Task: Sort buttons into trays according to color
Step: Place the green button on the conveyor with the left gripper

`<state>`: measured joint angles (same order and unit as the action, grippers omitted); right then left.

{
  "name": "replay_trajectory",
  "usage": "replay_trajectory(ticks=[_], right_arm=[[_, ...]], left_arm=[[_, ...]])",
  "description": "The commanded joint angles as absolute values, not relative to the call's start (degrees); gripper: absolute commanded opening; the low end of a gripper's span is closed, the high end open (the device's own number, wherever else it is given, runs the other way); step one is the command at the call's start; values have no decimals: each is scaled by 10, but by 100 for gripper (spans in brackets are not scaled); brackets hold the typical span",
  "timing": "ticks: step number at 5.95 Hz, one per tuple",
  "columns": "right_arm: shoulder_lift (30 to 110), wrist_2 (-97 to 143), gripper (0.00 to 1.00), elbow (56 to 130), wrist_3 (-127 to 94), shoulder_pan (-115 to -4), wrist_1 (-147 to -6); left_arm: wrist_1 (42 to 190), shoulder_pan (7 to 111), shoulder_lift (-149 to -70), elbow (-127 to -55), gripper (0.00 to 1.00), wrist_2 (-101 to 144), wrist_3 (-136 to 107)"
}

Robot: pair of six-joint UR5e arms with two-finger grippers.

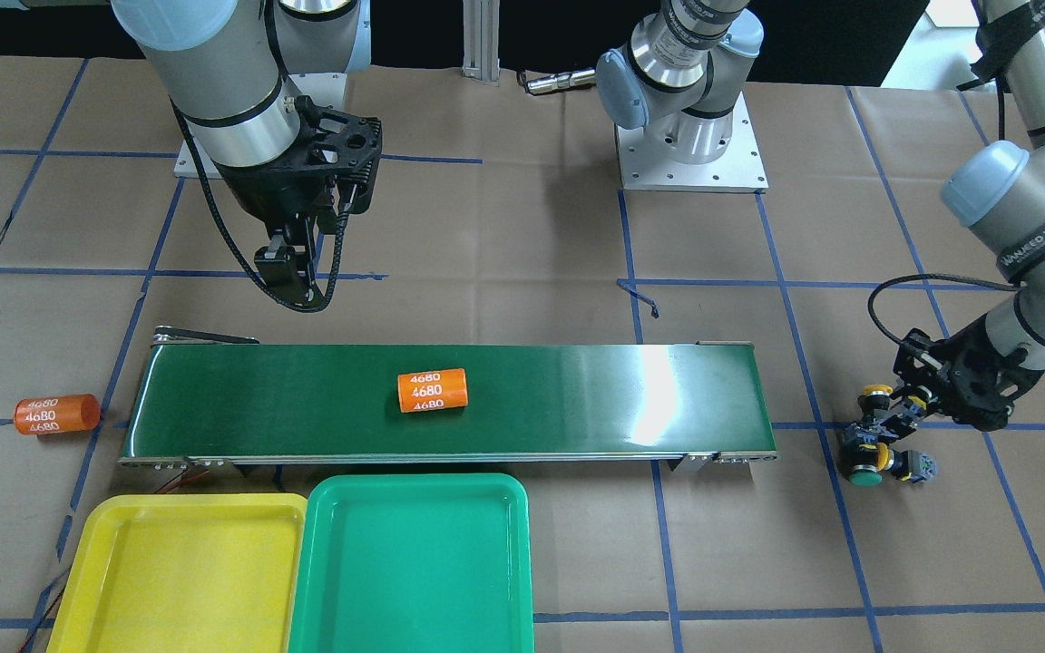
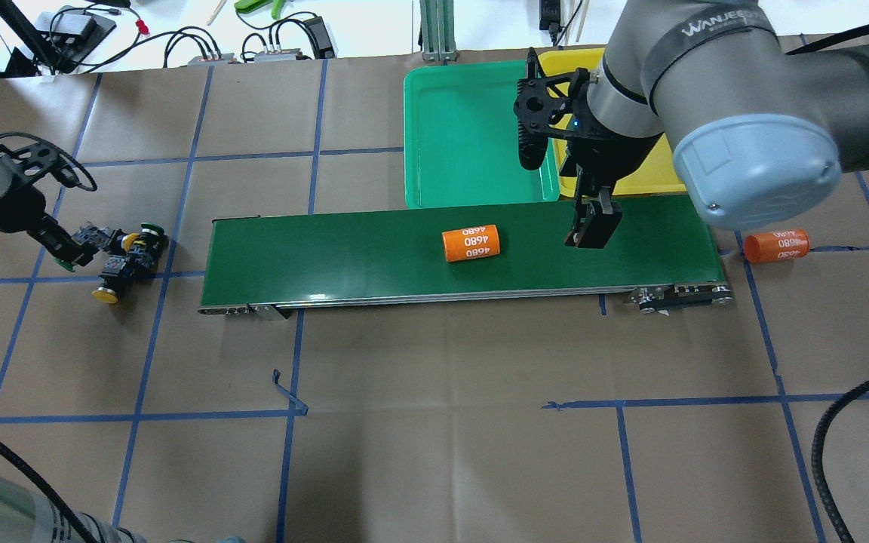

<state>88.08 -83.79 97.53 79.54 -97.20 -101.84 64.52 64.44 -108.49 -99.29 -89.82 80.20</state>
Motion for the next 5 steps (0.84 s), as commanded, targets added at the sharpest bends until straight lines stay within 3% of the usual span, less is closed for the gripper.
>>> replay_trajectory(ticks=[1, 4, 5], right_arm=[[881, -838, 100, 976, 796, -972, -1019], [881, -838, 100, 976, 796, -972, -1019], [881, -838, 100, 976, 795, -972, -1019]], left_arm=[[657, 776, -1069, -1004, 0, -902, 857], [647, 872, -1074, -1029, 4, -907, 862], [646, 872, -1079, -1029, 65, -904, 861]])
